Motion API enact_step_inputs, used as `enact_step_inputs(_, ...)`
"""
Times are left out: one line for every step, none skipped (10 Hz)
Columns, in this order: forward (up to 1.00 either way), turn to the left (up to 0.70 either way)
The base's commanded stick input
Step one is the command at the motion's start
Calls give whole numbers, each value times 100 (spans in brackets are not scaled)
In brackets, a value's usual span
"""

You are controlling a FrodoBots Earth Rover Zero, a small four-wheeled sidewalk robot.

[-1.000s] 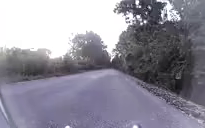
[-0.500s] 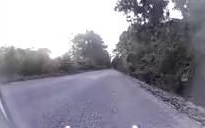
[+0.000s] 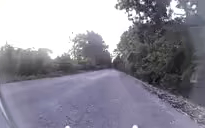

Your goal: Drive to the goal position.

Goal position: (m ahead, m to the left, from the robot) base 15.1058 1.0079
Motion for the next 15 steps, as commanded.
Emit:
enact_step_inputs(70,0)
enact_step_inputs(70,0)
enact_step_inputs(70,0)
enact_step_inputs(70,0)
enact_step_inputs(70,0)
enact_step_inputs(70,0)
enact_step_inputs(70,0)
enact_step_inputs(70,0)
enact_step_inputs(70,0)
enact_step_inputs(70,0)
enact_step_inputs(70,0)
enact_step_inputs(70,0)
enact_step_inputs(70,0)
enact_step_inputs(70,0)
enact_step_inputs(70,0)
